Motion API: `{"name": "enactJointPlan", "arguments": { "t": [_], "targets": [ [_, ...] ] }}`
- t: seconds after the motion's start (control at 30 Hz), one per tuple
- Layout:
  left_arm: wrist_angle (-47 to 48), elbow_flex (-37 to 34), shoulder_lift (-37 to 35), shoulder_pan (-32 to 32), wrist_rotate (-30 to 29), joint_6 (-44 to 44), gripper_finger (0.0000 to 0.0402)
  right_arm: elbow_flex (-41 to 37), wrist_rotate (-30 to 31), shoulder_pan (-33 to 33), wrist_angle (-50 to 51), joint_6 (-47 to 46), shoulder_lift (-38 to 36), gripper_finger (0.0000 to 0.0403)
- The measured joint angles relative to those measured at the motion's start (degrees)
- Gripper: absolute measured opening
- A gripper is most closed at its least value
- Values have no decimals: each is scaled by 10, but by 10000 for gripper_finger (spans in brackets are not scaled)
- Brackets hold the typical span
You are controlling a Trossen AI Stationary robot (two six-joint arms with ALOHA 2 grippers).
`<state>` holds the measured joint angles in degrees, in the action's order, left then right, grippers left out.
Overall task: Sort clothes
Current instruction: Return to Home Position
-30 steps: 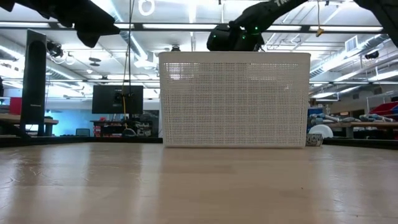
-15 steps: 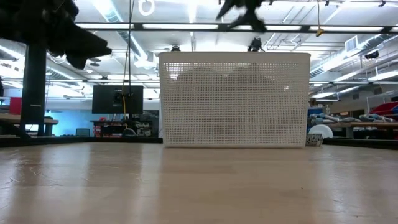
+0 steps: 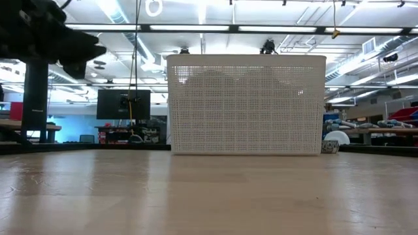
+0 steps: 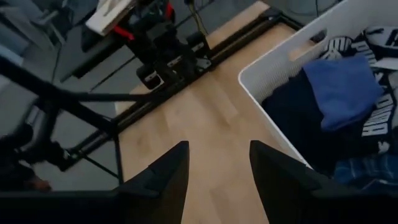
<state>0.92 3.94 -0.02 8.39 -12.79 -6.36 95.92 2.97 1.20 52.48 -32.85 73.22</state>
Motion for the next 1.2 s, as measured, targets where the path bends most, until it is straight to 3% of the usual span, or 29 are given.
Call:
{"name": "enactJointPlan", "arguments": {
  "t": [0.17,0.3,0.4,0.53,0.73,0.9,1.2],
  "targets": [
    [-79,-36,0,-22,67,-19,152,-81,40,-43,-42,22,-37,173],
    [-74,-35,0,-52,145,-28,152,-215,-6,-57,-236,60,-79,173],
    [-51,-35,1,-80,157,-27,152,-324,-64,-50,-390,76,-110,174],
    [-43,-35,0,-115,157,-15,152,-447,-79,-42,-512,76,-141,173],
    [-22,-35,6,-129,144,9,152,-570,-49,-40,-540,65,-179,173],
    [-30,-35,9,-129,144,10,152,-664,-27,-43,-620,54,-228,173],
    [-42,-35,9,-129,143,10,152,-828,-25,-44,-647,56,-404,173]
  ]
}}
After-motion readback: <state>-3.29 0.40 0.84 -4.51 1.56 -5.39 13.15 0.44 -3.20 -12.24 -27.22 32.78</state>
